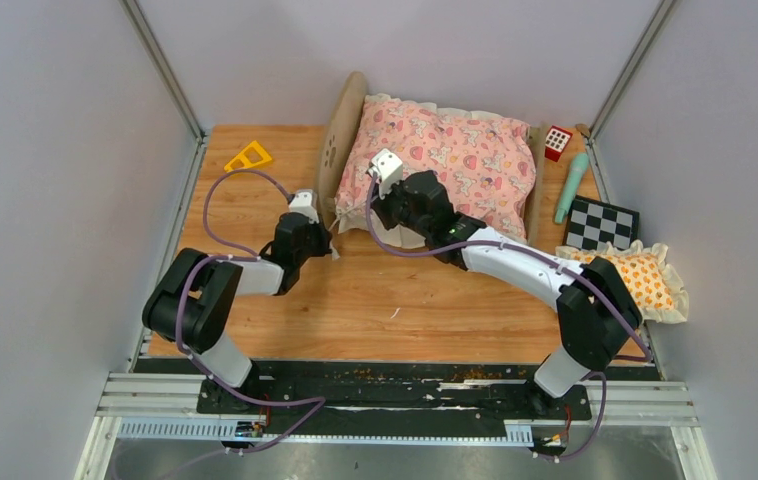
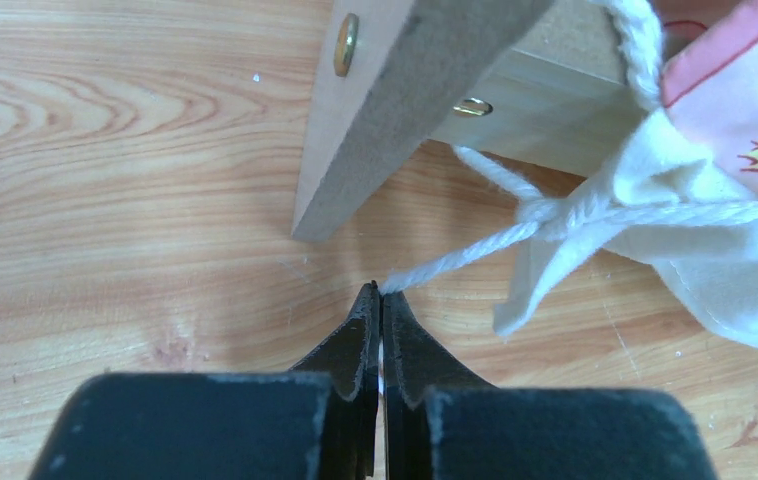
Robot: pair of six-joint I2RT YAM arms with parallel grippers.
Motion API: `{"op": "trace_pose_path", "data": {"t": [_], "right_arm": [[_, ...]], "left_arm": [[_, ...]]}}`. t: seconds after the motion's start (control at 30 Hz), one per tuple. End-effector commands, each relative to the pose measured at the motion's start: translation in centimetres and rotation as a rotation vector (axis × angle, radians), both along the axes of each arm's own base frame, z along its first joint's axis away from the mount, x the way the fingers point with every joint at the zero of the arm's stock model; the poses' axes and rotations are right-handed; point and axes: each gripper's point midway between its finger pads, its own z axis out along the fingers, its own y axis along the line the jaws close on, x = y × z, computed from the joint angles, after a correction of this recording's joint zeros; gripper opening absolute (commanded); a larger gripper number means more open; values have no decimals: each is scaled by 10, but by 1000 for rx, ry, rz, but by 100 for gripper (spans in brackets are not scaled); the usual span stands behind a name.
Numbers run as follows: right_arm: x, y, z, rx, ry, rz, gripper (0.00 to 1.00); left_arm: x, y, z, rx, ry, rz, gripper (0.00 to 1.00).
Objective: Set up the pet bed
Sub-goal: Tie the ropes to the bed frame.
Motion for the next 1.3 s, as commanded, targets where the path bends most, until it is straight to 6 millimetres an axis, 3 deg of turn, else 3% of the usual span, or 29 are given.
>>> {"op": "trace_pose_path", "data": {"t": [0.0,0.2,0.5,0.77,0.9,1.1,1.17,1.23,1.27], "right_arm": [[18,-13,68,100,-162,-97,0],[35,-10,88,123,-194,-101,0],[40,-12,108,156,-228,-114,0],[36,-18,116,161,-241,-107,0],[4,-4,104,149,-202,68,0],[-70,14,45,58,-52,322,4],[-98,19,22,3,33,413,14],[-119,19,7,-32,118,481,37],[-127,18,3,-36,155,503,49]], "left_arm": [[2,11,-8,-16,49,47,0],[6,39,-14,-46,101,180,0],[0,74,-25,-29,199,367,0],[2,80,-32,-41,269,408,0],[3,61,-28,-81,267,295,9],[-14,55,-10,-123,235,246,24],[-21,58,-1,-131,224,254,29],[-27,61,10,-135,202,266,38],[-32,64,18,-139,189,275,48]]}}
